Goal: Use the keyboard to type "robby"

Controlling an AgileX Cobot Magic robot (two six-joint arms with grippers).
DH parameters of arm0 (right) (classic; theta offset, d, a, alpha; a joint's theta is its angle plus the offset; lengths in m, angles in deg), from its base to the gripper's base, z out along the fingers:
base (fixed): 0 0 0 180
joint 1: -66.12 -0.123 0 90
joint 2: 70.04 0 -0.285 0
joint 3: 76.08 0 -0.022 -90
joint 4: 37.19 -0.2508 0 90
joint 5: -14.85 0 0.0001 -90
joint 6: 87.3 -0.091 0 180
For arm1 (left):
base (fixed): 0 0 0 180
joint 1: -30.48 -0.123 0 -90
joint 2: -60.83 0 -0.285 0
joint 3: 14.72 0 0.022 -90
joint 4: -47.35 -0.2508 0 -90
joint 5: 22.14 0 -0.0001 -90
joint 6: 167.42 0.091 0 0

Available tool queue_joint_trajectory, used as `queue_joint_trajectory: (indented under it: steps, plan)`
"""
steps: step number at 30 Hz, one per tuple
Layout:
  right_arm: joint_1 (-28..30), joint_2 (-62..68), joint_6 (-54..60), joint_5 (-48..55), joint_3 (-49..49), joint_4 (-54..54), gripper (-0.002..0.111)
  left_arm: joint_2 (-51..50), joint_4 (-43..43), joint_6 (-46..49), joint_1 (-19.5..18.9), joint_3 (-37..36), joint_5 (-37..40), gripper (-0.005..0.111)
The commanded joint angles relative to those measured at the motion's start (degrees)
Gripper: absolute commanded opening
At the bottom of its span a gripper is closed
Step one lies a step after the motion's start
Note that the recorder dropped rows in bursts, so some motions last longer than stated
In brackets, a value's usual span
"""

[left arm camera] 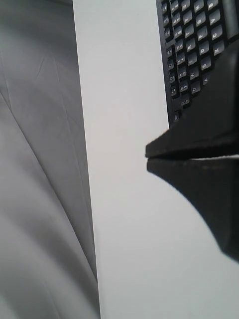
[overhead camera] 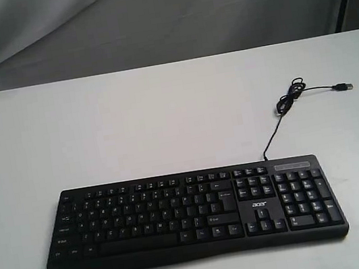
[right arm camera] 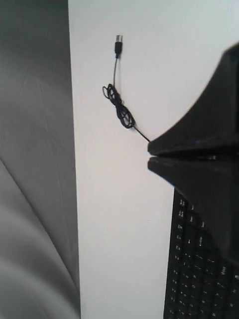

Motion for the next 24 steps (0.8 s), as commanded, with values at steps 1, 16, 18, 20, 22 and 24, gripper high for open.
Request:
queue_joint_trajectory:
  steps: [1,16,18,20,22,24]
  plan:
    - [0.4,-0.7,0.6,-1.3,2.5,-1.4,0.000,0.2,-0.3,-0.2,0.4,-0.2,-0.4,0.000]
    - [7.8,-14.4,0.7,-3.0,10.6,3.2,0.000,0.2,-0.3,-0.2,0.4,-0.2,-0.4,0.000]
    - [8.1,-15.4,0.7,-2.6,11.5,3.2,0.000,0.2,-0.3,-0.2,0.4,-0.2,-0.4,0.000]
    - [8.1,-15.4,0.7,-1.7,12.3,3.2,0.000,0.2,-0.3,-0.2,0.4,-0.2,-0.4,0.000]
    - [8.1,-15.4,0.7,-1.4,12.5,3.2,0.000,0.2,-0.3,-0.2,0.4,-0.2,-0.4,0.000]
    - [8.1,-15.4,0.7,-0.8,12.5,3.2,0.000,0.2,-0.3,-0.2,0.4,-0.2,-0.4,0.000]
